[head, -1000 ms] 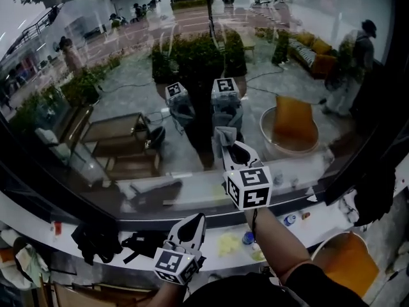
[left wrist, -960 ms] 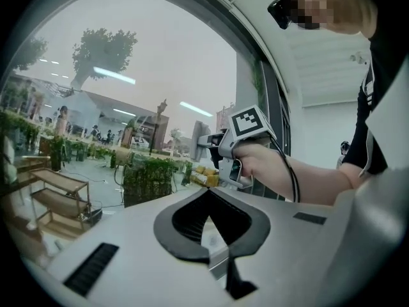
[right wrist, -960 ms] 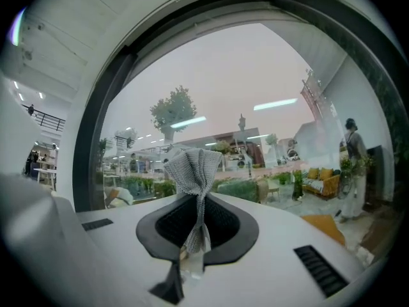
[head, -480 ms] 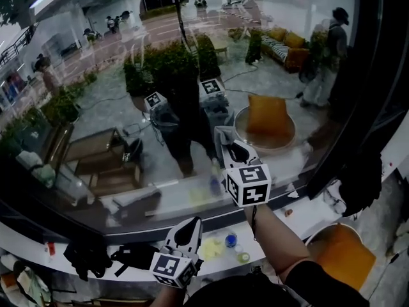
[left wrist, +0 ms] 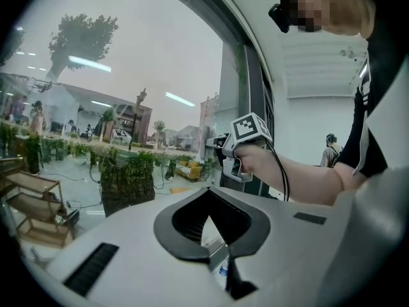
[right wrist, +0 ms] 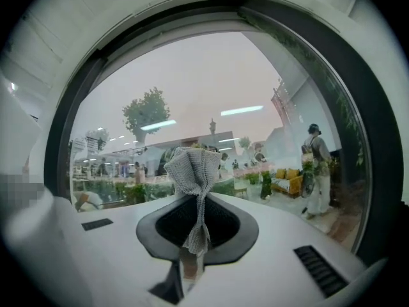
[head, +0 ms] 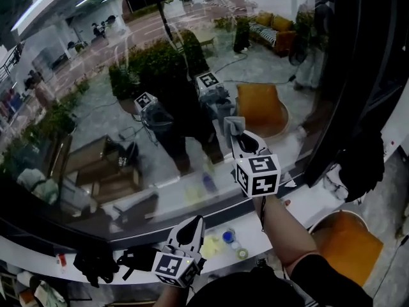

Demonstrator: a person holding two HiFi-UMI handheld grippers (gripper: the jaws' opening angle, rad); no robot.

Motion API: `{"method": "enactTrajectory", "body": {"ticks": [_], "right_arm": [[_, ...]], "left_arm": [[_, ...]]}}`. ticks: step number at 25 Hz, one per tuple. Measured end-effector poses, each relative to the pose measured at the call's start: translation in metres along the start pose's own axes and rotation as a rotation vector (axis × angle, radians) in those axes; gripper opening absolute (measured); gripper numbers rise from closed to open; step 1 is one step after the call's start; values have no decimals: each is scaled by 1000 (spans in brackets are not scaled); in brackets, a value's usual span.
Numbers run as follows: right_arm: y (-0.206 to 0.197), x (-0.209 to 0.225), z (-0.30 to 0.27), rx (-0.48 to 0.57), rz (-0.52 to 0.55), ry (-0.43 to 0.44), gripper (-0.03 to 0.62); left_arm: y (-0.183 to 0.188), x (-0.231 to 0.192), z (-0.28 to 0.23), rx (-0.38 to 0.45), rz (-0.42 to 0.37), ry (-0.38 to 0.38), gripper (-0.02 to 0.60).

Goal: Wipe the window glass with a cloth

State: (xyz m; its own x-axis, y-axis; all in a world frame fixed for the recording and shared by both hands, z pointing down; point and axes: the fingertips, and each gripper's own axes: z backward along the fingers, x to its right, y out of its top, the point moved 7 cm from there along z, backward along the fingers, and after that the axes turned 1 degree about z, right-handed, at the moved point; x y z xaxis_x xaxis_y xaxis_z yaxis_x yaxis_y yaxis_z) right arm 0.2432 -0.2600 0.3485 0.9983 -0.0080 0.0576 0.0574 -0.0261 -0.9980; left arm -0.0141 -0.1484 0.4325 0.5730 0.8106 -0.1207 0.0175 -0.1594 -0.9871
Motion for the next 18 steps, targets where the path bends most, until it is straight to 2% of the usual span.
{"method": "enactTrajectory", "body": {"ticks": [2, 6, 18], "right_arm": [[-2, 24, 4, -6, 2, -22, 44], [-5, 71, 12, -18, 6, -66, 44], [-19, 190, 29, -59, 29, -148, 44]], "left_arm": [[4, 13, -15, 4, 28, -12, 8], [-2, 37, -42, -28, -17, -60, 8], [-20, 90, -116, -6, -4, -94, 8]]}}
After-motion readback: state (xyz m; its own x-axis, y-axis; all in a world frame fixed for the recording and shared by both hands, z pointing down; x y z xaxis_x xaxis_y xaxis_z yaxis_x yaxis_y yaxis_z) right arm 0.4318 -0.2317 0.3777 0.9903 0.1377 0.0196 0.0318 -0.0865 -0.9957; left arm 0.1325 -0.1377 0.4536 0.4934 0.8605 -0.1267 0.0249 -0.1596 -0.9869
